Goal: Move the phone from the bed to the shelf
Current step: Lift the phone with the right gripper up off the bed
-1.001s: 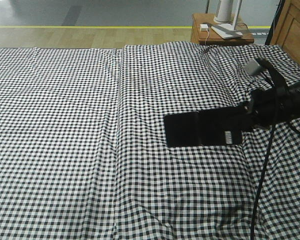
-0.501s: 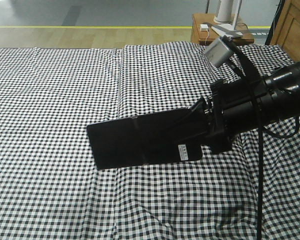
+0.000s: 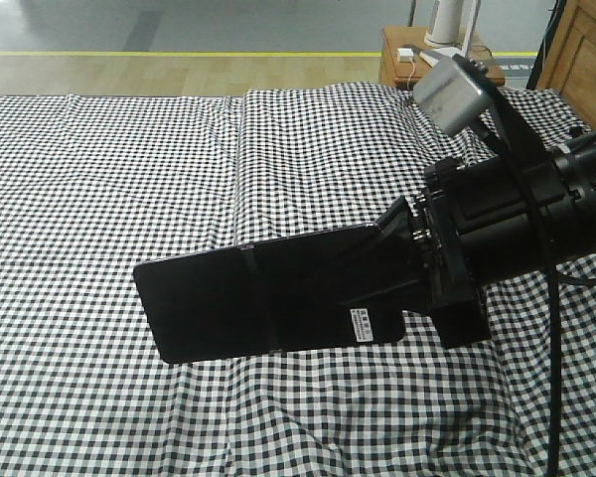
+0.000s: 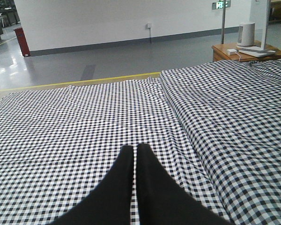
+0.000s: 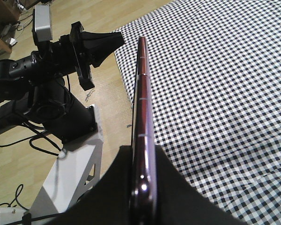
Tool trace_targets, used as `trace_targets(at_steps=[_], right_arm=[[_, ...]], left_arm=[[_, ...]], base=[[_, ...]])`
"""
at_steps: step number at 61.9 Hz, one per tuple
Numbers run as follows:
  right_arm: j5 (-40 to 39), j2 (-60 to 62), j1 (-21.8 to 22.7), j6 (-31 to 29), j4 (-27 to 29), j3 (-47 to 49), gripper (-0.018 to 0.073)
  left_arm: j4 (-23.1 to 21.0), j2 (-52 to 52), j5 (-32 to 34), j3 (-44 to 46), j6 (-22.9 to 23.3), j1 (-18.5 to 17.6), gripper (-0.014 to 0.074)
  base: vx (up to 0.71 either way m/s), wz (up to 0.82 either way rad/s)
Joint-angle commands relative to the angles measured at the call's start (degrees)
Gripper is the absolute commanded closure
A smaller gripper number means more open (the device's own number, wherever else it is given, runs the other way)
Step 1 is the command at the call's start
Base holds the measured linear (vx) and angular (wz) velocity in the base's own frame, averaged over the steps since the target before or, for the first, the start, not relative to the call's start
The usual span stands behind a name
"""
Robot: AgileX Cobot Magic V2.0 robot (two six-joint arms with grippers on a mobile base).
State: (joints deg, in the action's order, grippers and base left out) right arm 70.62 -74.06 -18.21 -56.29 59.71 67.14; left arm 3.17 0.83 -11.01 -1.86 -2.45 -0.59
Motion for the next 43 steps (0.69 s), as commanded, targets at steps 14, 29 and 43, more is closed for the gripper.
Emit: trace_targets(at_steps=[14,29,43], right_arm=[[3.24,1.77,-0.07,-0.19,4.61,1.41,0.056],[3.24,1.77,-0.07,-0.19,4.61,1.41,0.056],[3.19,1.77,-0.07,-0.27,4.61,1.41,0.056]], left_arm=[[-0.26,0.49,4.23,1.46,0.22,-0.12,0.0596],[-0.26,0.49,4.23,1.46,0.22,-0.12,0.0596],[-0.26,0.49,4.23,1.46,0.22,-0.12,0.0596]], base=[[0.0,0.0],[0.0,0.01],[-0.01,0.04]])
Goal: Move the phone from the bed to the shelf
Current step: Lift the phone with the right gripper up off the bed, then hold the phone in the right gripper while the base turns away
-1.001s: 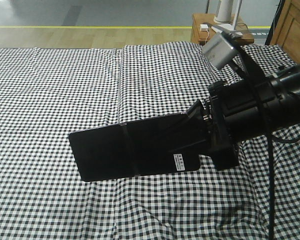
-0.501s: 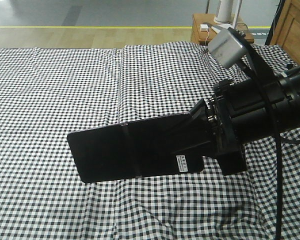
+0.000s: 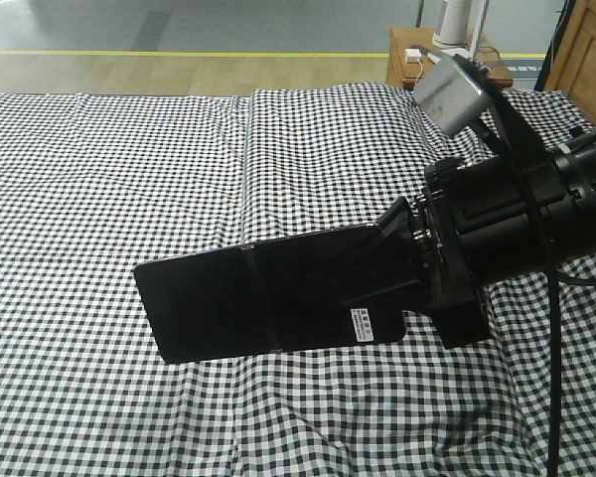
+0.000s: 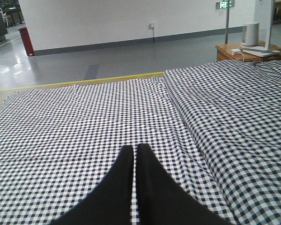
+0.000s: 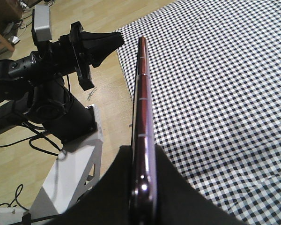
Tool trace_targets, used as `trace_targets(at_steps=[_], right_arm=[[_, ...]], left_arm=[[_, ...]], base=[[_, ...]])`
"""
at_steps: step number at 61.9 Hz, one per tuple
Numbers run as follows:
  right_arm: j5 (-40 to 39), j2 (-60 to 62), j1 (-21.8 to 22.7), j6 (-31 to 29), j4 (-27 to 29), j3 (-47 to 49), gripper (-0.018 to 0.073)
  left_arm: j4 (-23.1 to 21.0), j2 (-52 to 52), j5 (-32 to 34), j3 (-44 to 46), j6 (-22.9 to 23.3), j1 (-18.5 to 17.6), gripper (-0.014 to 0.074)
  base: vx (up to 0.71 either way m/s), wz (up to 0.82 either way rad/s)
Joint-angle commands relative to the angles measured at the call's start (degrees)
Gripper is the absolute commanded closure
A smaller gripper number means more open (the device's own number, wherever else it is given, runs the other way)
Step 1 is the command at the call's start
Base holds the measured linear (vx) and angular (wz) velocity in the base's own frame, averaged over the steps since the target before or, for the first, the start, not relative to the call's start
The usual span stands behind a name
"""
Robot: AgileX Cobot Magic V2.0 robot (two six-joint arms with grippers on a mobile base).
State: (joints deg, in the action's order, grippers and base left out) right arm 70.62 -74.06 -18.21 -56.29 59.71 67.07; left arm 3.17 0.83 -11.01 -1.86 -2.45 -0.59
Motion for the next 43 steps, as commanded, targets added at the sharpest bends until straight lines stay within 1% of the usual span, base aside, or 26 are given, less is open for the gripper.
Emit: trace_targets(at_steps=[1,23,43], right_arm=[[3.19,1.77,-0.07,-0.27,4.61,1.48,0.056],[3.19,1.77,0.0,-0.26,4.61,1.48,0.056],[3.19,1.77,0.0,-0.26,4.61,1.48,0.056]], left_arm=[[-0.26,0.49,4.23,1.46,0.22,-0.12,0.0596],[-0.26,0.49,4.23,1.46,0.22,-0.12,0.0596],[-0.26,0.49,4.23,1.46,0.22,-0.12,0.0596]], base=[[-0.02,0.09],[-0.05,0.21],[-0.1,0.47]])
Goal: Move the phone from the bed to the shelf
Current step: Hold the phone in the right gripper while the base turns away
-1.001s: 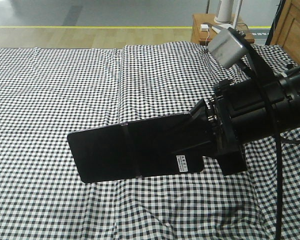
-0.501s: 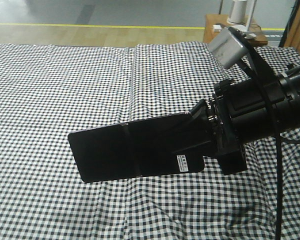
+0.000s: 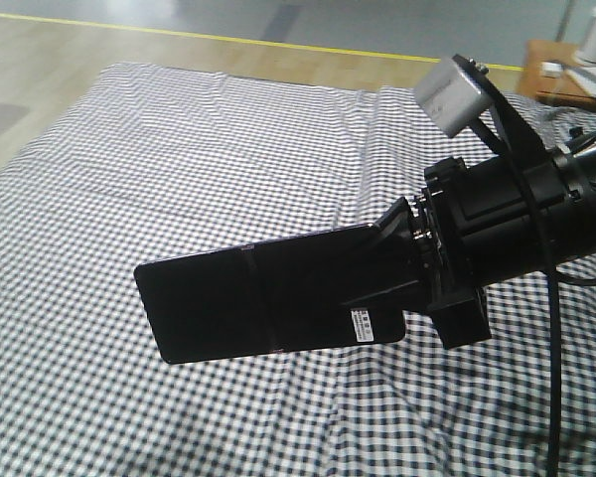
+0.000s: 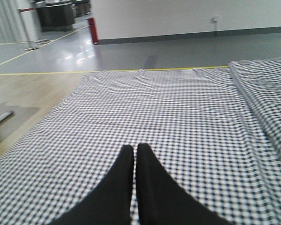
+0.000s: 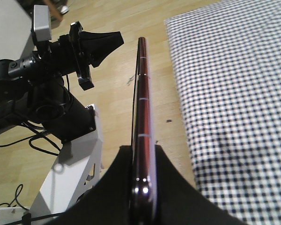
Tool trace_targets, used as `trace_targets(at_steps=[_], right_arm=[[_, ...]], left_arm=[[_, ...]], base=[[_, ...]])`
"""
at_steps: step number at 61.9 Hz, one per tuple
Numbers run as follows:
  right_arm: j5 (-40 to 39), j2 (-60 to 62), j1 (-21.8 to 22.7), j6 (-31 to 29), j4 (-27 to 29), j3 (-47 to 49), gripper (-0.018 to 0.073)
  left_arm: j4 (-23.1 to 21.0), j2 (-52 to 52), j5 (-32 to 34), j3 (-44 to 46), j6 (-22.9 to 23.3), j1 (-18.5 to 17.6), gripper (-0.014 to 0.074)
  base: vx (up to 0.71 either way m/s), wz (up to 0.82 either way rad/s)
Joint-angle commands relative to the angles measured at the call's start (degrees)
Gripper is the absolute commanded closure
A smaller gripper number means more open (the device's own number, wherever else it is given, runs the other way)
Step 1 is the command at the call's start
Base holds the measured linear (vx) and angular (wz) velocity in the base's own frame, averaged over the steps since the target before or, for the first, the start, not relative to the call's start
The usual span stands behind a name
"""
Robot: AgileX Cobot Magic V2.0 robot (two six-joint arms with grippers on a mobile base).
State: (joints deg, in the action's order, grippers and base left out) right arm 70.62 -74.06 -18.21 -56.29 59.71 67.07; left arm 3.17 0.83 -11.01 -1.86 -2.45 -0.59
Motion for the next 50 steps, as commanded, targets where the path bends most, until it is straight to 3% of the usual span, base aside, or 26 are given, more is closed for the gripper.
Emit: trace_targets(at_steps=[1,50], right_arm=[[3.19,1.77,0.0,-0.26,4.61,1.47,0.056],[3.19,1.77,-0.01,-0.37,4.67,1.47,0.056]], left_arm=[[-0.26,0.49,4.23,1.46,0.22,-0.12,0.0596],[-0.26,0.49,4.23,1.46,0.22,-0.12,0.0596]], base=[[-0.13,0.54],[-0.14,0.53]])
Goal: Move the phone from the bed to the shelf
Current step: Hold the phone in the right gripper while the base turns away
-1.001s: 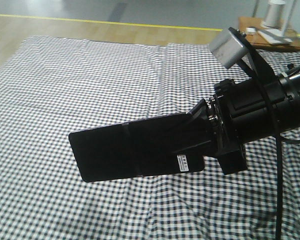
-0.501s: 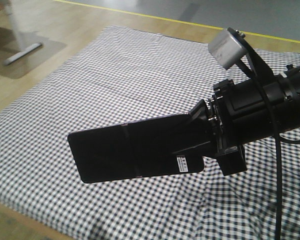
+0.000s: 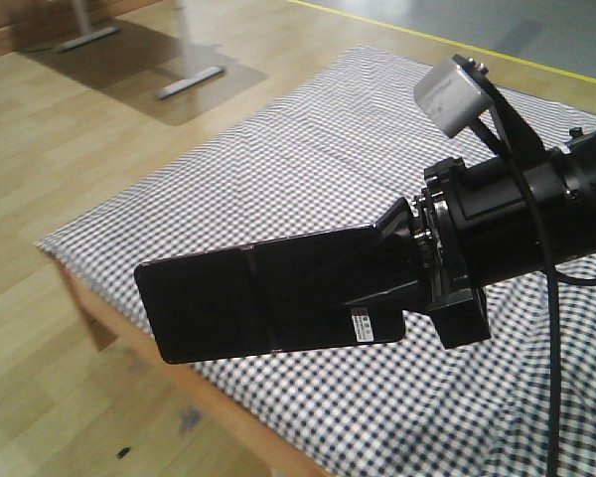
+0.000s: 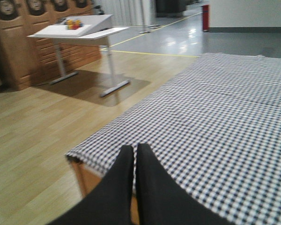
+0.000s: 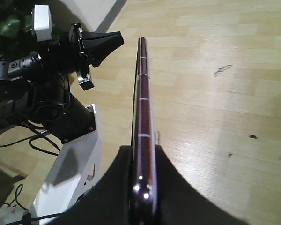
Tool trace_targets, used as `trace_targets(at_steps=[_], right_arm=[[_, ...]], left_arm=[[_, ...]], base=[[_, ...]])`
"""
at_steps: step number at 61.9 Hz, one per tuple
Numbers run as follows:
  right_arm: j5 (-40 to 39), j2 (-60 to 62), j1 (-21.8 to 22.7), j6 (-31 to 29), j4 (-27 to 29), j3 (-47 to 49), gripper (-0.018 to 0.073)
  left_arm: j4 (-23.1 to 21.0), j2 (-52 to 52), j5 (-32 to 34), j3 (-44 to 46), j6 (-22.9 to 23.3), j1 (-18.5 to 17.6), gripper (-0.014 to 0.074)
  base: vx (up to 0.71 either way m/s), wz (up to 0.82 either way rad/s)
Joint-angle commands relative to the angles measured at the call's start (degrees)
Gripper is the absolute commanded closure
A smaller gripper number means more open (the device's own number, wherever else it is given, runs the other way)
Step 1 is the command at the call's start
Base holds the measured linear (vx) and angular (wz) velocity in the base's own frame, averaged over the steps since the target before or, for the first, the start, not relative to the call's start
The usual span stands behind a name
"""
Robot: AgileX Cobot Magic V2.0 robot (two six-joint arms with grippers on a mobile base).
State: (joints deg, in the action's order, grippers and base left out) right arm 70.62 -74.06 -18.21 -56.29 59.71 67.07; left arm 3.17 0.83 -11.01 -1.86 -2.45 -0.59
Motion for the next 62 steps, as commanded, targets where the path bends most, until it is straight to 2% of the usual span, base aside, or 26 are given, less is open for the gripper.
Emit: trace_targets(at_steps=[1,62], right_arm=[[3.19,1.77,-0.01,-0.37,4.67,1.47,0.056],[3.19,1.77,-0.01,-0.43,4.83,1.47,0.056]], left_arm=[[-0.26,0.49,4.23,1.46,0.22,-0.12,0.0596],[-0.26,0.49,4.23,1.46,0.22,-0.12,0.0596]], base=[[-0.15,0.58],[-0.16,0.61]])
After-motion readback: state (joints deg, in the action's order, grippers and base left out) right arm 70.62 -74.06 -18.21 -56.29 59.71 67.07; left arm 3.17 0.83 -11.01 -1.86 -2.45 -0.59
